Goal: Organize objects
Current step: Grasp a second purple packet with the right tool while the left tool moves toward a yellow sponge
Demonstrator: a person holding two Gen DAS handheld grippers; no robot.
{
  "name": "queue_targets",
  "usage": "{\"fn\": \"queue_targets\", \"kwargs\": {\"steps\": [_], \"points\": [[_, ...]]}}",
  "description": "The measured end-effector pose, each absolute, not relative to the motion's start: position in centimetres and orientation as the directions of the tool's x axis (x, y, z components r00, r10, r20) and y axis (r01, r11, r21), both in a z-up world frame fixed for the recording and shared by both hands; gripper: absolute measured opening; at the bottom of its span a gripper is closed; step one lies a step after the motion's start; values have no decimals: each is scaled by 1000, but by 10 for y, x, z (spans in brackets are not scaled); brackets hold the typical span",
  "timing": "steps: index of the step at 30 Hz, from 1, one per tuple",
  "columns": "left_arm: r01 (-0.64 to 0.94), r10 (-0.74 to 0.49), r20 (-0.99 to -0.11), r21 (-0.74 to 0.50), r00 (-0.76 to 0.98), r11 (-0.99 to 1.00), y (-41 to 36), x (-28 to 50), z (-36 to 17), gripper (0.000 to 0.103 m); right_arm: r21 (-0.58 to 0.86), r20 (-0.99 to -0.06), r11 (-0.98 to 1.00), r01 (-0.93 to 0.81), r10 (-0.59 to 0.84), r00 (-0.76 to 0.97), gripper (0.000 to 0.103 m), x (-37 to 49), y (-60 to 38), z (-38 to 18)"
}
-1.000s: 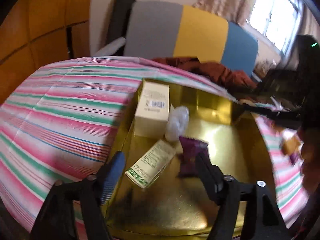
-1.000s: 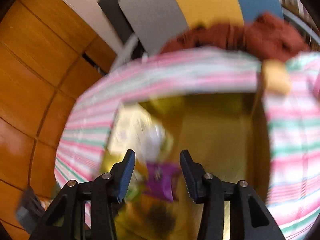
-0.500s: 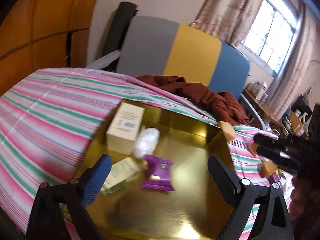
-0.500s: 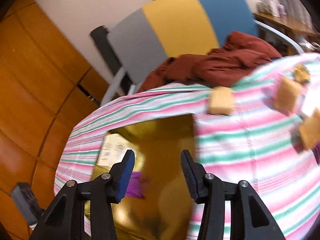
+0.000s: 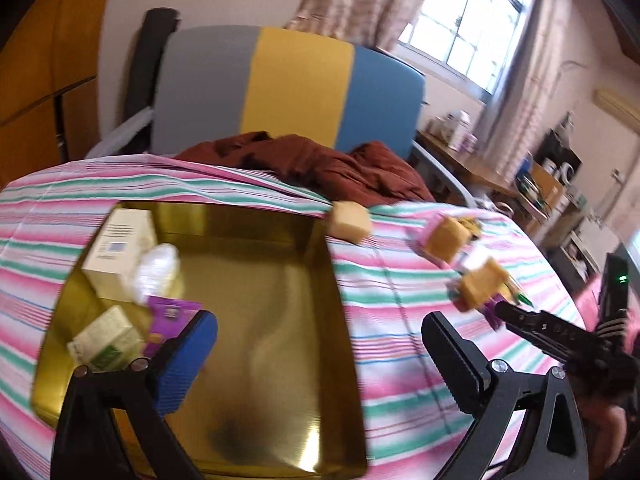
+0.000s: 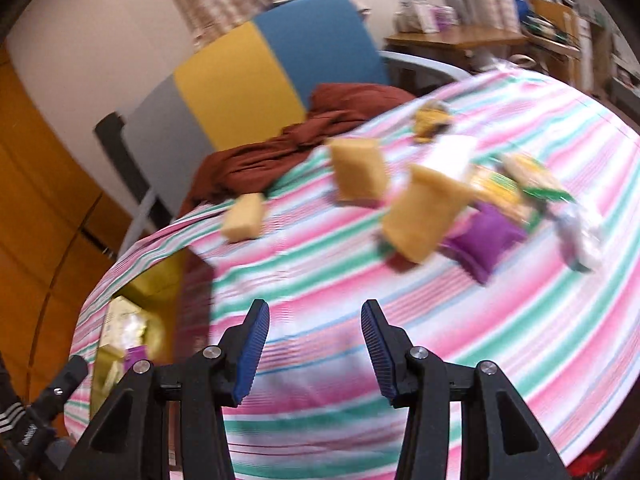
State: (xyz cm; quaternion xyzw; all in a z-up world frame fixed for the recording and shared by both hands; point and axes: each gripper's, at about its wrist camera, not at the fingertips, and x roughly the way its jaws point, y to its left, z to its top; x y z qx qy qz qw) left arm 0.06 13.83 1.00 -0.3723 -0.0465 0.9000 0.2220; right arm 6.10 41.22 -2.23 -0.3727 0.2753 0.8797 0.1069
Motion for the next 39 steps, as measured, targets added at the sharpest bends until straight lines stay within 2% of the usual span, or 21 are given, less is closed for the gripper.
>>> {"fn": "queue_targets", "kwargs": {"steps": [9,17,23,27,39], "points": [[-456,476,-666,-223,-574,-861,193,17,7,103,411,-735,-717,-563,105,-670,48,102,481,-61],[-493,471,-702,-193,-535,-848,216,28,-4,103,440,-731,-624,-646,169,-661,48,82,523,-71],[-497,479,-718,-212,-505,-841,220,29,-11,103,473,-731,-595,-650,147,-666,48,47,540,-78],[-500,483,-720,-217,-498,-839,223,28,-12,103,417,-762,-603,-680,177,-624,48,31,543,-84],[-588,494,-710,-138,-502,-797,272,17,-11,103,362,-737,-715,-598,174,-653,37,42,534,-94]]}}
